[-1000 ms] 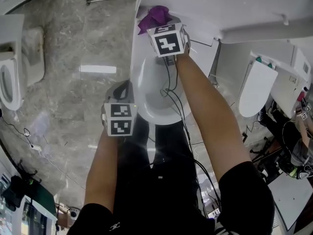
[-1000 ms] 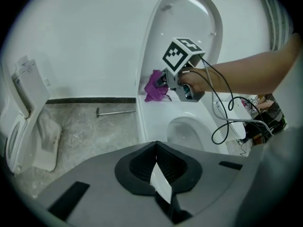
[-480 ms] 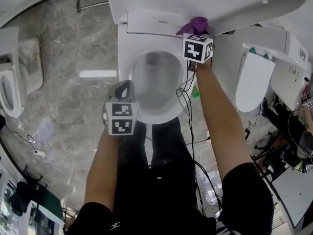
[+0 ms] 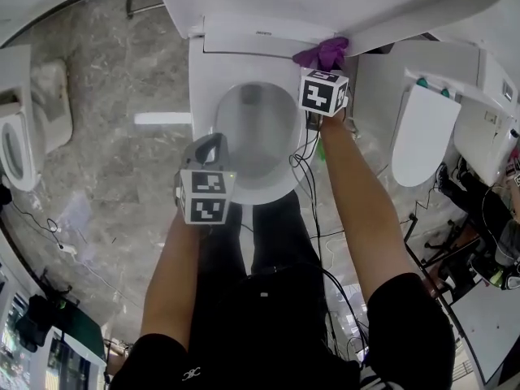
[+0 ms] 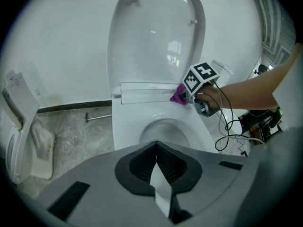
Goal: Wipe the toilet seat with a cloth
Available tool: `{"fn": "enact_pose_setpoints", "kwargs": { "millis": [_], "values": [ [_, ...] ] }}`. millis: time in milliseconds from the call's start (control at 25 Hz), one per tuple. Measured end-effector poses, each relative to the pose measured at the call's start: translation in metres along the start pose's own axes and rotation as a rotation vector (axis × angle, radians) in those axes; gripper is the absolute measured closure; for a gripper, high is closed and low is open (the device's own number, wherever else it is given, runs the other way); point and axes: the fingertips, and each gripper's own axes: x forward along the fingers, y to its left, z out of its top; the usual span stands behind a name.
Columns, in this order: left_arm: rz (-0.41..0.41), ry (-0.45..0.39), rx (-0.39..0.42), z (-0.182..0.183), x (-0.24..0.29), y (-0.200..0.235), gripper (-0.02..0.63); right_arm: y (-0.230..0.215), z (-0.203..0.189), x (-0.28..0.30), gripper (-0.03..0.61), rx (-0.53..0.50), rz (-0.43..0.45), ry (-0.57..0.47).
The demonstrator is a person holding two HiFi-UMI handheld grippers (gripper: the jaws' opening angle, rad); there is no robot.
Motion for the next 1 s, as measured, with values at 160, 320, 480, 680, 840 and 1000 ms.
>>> {"fn": "enact_pose_setpoints", "kwargs": {
  "millis": [160,320,480,680,840,1000],
  "values": [
    [0.006,0.004,-0.015,0.000,-0.002,0.000,0.607,0.047,0.013,-0.001,0.485,-0.081,0.095,-0.016],
    [0.013,-0.008,-0.007,0.002,-0.011,0.008,0.607,0.102,0.035,-0.003,0.485,-0.089,0.188,-0.023],
    [0.030,-0.015,-0.038,-0.003,-0.019,0.029,0.607,0.165,0.055,-0.005,0.485,-0.169,0.278,-0.036],
    [0.051,-0.020,-0.080,-0.012,-0.026,0.058,0.607,0.215,0.076,-0.009,0.485,-0.215,0.347,-0.066],
    [0.063,-0.027,-0.112,-0.019,-0.032,0.079,0.607,0.243,0.085,-0.012,0.485,-0.257,0.382,-0.091],
    [0.064,-0.027,-0.131,-0.027,-0.036,0.091,0.607,0.266,0.090,-0.016,0.485,-0.304,0.419,-0.113]
  ]
}}
